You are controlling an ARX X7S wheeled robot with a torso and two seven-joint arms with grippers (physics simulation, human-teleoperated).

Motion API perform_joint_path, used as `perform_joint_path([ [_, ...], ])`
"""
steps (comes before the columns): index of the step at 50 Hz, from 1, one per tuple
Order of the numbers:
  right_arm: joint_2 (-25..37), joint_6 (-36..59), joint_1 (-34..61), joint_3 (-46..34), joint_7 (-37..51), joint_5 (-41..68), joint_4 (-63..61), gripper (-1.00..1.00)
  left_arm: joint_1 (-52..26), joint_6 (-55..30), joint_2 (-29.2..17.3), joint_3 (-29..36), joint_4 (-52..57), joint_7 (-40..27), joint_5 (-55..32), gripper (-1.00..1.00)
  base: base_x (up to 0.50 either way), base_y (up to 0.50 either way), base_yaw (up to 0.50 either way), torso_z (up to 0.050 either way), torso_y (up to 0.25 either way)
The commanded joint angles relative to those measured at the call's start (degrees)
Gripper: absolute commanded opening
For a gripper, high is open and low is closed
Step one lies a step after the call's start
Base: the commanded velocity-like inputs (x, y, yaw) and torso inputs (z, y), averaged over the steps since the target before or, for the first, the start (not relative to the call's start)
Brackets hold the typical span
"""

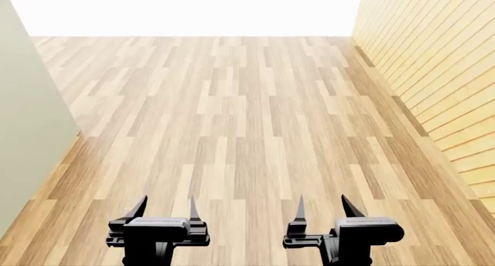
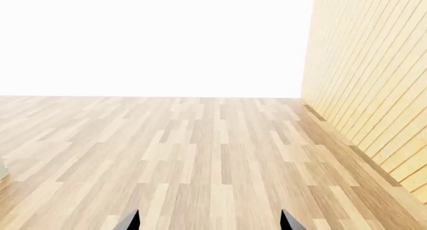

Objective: Close the dishwasher door

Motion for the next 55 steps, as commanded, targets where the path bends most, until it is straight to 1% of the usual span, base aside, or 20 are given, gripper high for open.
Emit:
perform_joint_path([
  [1,0.7,0.2,0.1,-0.9,0.8,0.6,-0.2,1.0,0.0,-0.1,-0.8,0.8,0.3,-0.7,-0.8,1.0,0.0,0.0,0.0,-0.05,0.0],
  [55,3.1,-0.6,0.0,-3.6,3.7,2.2,-0.6,1.0,-0.4,0.5,-2.9,3.5,-0.2,-3.4,-2.9,1.0,0.0,0.0,0.0,-0.05,0.0],
])
